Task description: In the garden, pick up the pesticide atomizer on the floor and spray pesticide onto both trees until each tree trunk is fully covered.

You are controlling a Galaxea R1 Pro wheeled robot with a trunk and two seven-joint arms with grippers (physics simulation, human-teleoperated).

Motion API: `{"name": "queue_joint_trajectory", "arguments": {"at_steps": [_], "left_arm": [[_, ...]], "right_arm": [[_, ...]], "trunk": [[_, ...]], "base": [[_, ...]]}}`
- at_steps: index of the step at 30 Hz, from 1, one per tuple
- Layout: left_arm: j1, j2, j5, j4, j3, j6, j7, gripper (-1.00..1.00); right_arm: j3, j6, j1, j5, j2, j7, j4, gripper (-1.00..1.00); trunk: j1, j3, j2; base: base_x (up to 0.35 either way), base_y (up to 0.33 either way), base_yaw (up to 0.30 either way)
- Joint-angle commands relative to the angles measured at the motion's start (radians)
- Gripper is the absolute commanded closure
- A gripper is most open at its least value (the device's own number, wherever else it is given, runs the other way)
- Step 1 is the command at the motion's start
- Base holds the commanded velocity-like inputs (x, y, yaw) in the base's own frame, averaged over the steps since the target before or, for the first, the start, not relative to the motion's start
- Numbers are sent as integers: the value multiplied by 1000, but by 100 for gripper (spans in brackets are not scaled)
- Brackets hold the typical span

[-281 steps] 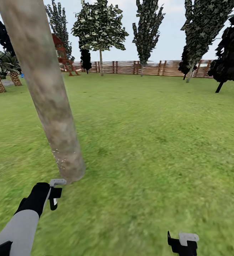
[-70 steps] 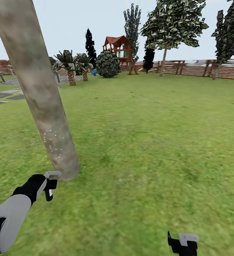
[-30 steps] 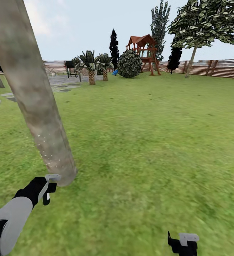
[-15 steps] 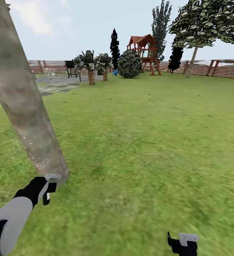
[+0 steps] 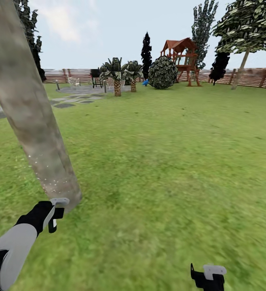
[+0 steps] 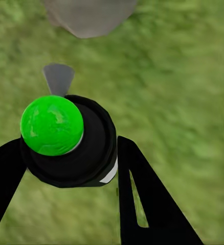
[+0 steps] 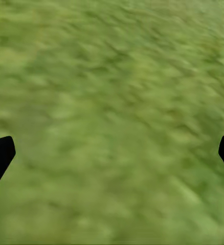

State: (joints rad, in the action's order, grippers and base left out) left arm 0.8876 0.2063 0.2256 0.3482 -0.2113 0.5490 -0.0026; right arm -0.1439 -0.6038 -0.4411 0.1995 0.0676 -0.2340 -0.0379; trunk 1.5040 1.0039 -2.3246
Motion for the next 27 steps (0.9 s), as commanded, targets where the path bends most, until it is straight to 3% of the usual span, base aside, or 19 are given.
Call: {"name": "queue_joint_trajectory", "arguments": {"at_steps": [1,14,27], "left_arm": [[1,-1,5,2,-7,5,0,100],[1,-1,5,2,-8,5,0,100],[1,-2,5,1,-7,5,0,100]], "right_arm": [[-8,-2,-1,11,0,-4,1,-100],[-7,-2,-1,11,0,-4,1,-100],[-7,-2,-1,11,0,-4,1,-100]], "trunk": [[0,1,0],[0,1,0],[0,1,0]], "base": [[182,-242,8],[209,-225,11],[231,-206,263]]}}
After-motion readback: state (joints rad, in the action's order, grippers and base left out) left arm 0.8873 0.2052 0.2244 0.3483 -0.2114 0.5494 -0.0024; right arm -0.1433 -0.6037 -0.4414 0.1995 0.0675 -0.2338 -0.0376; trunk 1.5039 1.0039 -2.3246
